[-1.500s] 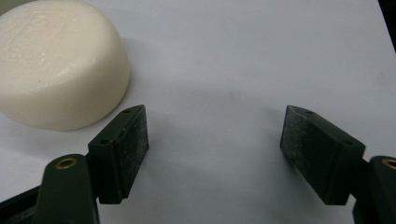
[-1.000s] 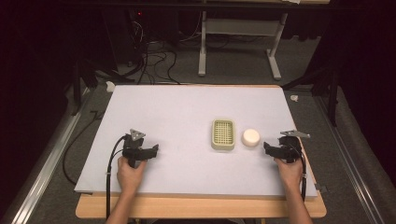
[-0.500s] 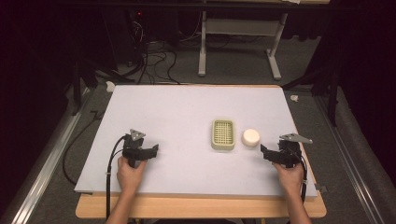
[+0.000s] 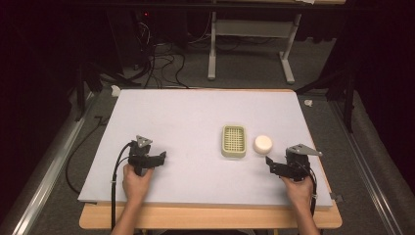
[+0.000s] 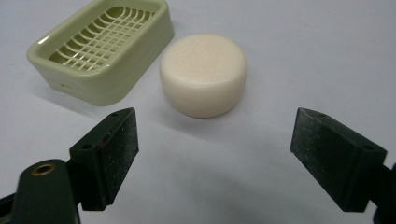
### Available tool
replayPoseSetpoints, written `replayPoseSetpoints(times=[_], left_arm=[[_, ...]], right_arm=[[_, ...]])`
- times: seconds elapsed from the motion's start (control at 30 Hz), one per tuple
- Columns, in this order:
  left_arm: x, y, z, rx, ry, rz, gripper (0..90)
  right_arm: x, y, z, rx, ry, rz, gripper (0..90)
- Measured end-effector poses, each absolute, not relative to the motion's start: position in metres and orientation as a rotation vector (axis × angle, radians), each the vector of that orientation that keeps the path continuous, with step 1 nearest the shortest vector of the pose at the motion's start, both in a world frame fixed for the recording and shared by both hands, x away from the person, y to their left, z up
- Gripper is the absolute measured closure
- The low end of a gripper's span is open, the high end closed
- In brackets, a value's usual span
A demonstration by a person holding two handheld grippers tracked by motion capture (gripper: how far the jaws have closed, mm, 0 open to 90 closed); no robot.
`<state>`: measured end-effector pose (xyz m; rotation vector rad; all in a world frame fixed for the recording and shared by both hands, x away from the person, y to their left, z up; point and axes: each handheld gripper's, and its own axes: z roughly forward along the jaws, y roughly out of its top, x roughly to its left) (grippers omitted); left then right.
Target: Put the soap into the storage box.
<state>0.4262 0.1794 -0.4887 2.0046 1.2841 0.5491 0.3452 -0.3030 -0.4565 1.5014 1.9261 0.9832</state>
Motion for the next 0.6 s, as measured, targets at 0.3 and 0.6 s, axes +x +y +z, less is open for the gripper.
replayPoseSetpoints(times=[0.3, 0.6], left_arm=[[0.426, 0.179, -0.489, 2.005, 1.284, 0.55, 20.2], [0.426, 0.179, -0.489, 2.005, 1.284, 0.549, 20.2]], right_arm=[[0.346, -0.294, -0.457, 1.479, 1.935, 0.994, 14.5], [0.354, -0.284, -0.456, 1.464, 1.951, 0.983, 14.0]])
